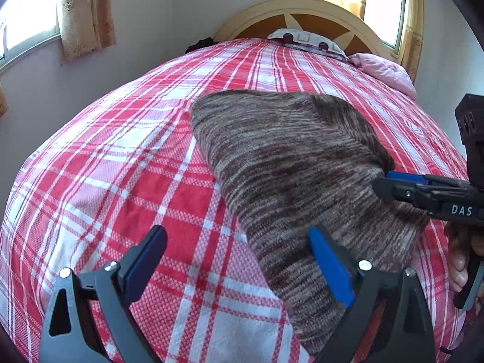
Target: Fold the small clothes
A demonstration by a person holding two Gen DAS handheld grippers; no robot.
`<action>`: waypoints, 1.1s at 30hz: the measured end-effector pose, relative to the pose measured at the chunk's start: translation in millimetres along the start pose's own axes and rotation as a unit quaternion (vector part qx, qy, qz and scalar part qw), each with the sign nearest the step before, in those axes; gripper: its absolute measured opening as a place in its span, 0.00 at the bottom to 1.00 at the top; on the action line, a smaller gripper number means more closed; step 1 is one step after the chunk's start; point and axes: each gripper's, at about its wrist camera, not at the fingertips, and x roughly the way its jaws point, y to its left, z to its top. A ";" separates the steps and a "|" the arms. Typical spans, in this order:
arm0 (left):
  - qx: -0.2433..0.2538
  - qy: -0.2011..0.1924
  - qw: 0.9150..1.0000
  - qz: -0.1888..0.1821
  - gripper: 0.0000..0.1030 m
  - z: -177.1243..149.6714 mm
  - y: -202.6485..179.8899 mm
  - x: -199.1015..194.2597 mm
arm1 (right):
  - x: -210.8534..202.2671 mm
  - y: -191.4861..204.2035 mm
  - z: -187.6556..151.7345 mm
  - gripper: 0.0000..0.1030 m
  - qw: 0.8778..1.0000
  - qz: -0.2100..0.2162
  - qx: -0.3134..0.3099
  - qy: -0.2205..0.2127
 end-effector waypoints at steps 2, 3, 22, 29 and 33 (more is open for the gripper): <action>0.007 0.001 1.000 0.003 0.95 -3.4 -2.2 -1.7 | -0.3 2.5 -3.3 0.56 1.000 -0.007 -0.010 0.001; 0.007 0.004 1.000 0.006 0.95 -4.2 -2.8 -3.8 | -1.6 3.0 -4.6 0.56 1.000 -0.010 -0.014 0.001; 0.030 -0.187 0.982 -0.004 1.00 1.1 -19.2 -163.7 | -169.4 81.0 -58.5 0.61 0.965 -0.133 -0.042 -0.220; 0.032 -0.206 0.978 -0.009 1.00 3.8 -25.2 -176.8 | -195.2 100.2 -59.6 0.65 0.960 -0.123 -0.053 -0.247; 0.024 -0.201 0.979 -0.010 1.00 1.6 -24.3 -173.7 | -197.2 102.5 -62.5 0.65 0.960 -0.119 -0.055 -0.247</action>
